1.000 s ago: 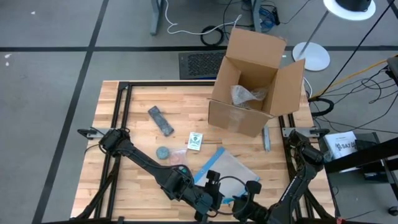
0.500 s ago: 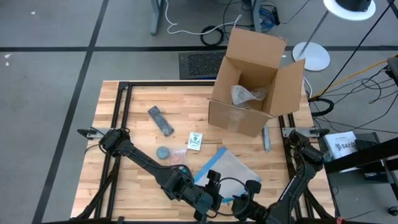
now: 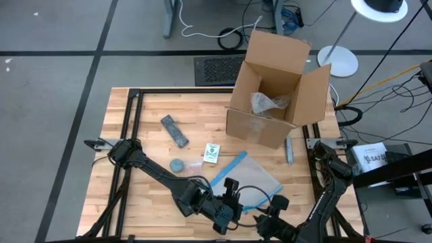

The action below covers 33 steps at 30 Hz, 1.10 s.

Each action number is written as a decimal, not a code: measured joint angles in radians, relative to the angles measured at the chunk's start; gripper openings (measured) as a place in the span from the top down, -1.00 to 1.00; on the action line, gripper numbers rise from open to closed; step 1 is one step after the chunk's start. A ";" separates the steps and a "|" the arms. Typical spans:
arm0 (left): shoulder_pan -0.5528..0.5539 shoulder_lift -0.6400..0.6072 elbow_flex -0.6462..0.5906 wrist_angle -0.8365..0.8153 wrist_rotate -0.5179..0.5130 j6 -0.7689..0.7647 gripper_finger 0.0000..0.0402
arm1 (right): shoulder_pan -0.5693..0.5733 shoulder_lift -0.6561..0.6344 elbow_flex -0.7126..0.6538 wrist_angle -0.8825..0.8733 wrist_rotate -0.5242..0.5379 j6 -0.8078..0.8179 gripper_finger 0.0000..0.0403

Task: Unpack boxes
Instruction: Open the transparent zip bag

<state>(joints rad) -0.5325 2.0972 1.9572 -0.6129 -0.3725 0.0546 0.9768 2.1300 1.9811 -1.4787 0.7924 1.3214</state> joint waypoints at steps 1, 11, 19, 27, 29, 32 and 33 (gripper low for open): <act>0.003 0.000 0.000 -0.006 0.000 -0.010 0.99 | 0.001 0.000 0.014 -0.002 0.002 -0.006 0.33; 0.008 -0.002 0.005 0.017 -0.074 -0.069 1.00 | 0.007 -0.002 0.057 0.027 0.016 0.090 0.35; -0.040 -0.004 0.057 0.069 -0.096 0.039 1.00 | 0.002 -0.002 0.056 0.024 0.068 0.233 0.35; -0.069 -0.007 0.063 0.053 -0.117 0.059 1.00 | -0.002 -0.002 0.056 0.026 0.135 0.232 0.35; -0.070 -0.007 0.056 0.049 -0.119 0.059 1.00 | -0.002 -0.002 0.056 0.049 0.165 0.212 0.35; -0.071 -0.006 0.052 0.040 -0.128 0.059 1.00 | -0.015 -0.002 0.056 0.103 0.171 0.162 0.35; -0.070 -0.006 0.052 0.044 -0.129 0.061 1.00 | -0.021 -0.002 0.056 0.126 0.171 0.139 0.35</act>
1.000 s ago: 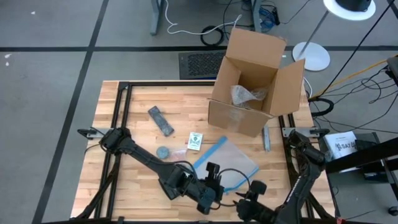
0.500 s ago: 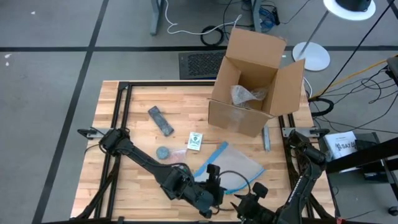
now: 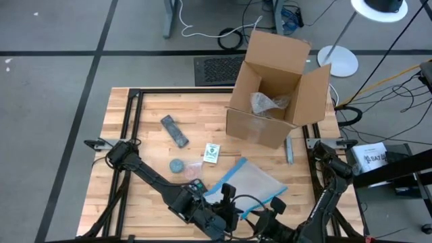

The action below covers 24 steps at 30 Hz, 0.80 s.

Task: Unpack boxes
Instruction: Open the transparent zip bag

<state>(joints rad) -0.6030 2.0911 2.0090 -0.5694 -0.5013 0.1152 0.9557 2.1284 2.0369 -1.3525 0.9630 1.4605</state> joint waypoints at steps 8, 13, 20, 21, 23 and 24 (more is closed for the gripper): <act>0.000 0.000 0.000 0.000 -0.007 0.006 1.00 | -0.033 0.000 0.000 0.092 -0.001 -0.117 0.36; -0.001 0.000 0.000 -0.051 -0.019 0.004 1.00 | -0.029 0.000 0.000 0.089 0.000 -0.136 0.55; -0.010 0.000 -0.001 -0.073 -0.014 0.004 1.00 | -0.010 0.000 0.000 0.065 0.004 -0.124 0.88; -0.010 0.000 -0.001 -0.071 -0.012 0.005 1.00 | -0.009 0.000 0.000 0.059 0.000 -0.118 0.91; -0.011 0.000 0.003 -0.070 -0.011 0.005 1.00 | -0.011 0.000 0.000 0.057 -0.012 -0.119 0.96; -0.012 0.000 0.006 -0.068 -0.011 0.005 1.00 | -0.011 0.000 0.000 0.057 -0.016 -0.119 0.97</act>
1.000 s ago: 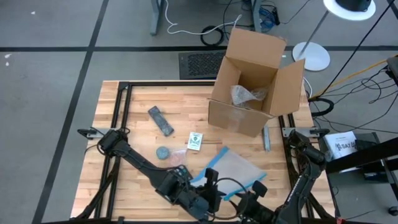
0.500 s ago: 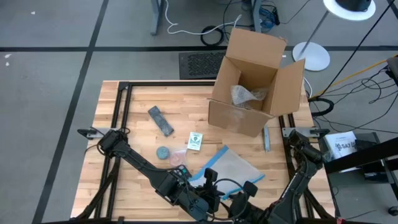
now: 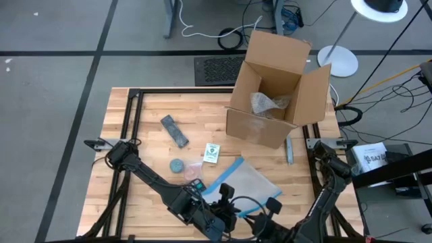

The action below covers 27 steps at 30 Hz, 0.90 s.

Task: Unpack boxes
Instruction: Open the transparent zip bag

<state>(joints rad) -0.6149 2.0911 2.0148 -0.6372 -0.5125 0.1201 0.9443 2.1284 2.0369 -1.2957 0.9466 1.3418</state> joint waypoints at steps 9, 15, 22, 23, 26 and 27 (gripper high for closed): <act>-0.015 0.000 0.003 0.007 0.000 0.035 1.00 | -0.002 0.000 0.000 -0.011 -0.009 -0.017 0.99; -0.035 -0.032 0.003 0.011 0.005 0.054 1.00 | 0.019 0.000 0.000 -0.125 -0.034 0.098 1.00; -0.070 -0.112 0.005 0.024 0.013 0.075 1.00 | 0.045 0.000 0.000 -0.207 -0.074 0.192 1.00; -0.075 -0.127 0.005 0.020 0.012 0.081 1.00 | 0.048 0.000 0.000 -0.219 -0.080 0.204 1.00; -0.092 -0.163 0.006 -0.009 0.011 0.104 1.00 | 0.063 0.000 0.000 -0.258 -0.086 0.252 1.00; -0.097 -0.174 0.006 -0.034 0.010 0.104 1.00 | 0.069 0.000 0.000 -0.274 -0.090 0.268 1.00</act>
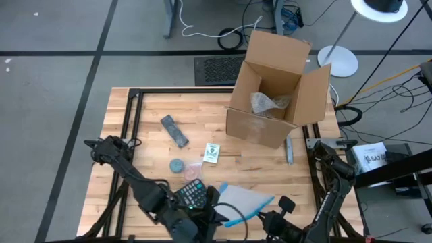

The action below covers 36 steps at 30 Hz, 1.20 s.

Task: Unpack boxes
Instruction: Open the transparent zip bag

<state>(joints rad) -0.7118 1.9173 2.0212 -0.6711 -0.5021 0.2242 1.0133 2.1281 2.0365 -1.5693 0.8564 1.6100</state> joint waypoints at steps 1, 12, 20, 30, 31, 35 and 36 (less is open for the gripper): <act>-0.005 -0.010 0.000 -0.024 0.000 -0.001 1.00 | 0.006 0.000 0.000 -0.005 -0.006 0.017 1.00; -0.039 -0.112 0.000 -0.154 -0.077 -0.008 1.00 | 0.039 0.000 -0.064 -0.002 -0.146 0.088 1.00; -0.042 -0.135 -0.001 -0.224 -0.109 -0.009 1.00 | 0.070 0.000 -0.140 -0.001 -0.250 0.164 1.00; -0.041 -0.136 -0.001 -0.247 -0.109 -0.009 1.00 | 0.112 0.000 -0.160 -0.001 -0.272 0.212 0.98; -0.041 -0.136 -0.001 -0.247 -0.109 -0.009 1.00 | 0.115 0.000 -0.160 -0.001 -0.272 0.212 0.98; -0.041 -0.136 -0.001 -0.255 -0.109 -0.010 1.00 | 0.128 0.000 -0.160 -0.001 -0.270 0.213 0.98; -0.041 -0.136 -0.002 -0.256 -0.109 -0.011 1.00 | 0.130 0.000 -0.160 -0.002 -0.263 0.222 0.98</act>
<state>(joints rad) -0.7525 1.7817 2.0197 -0.9270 -0.6107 0.2134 1.1433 2.1281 1.8767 -1.5710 0.5936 1.8323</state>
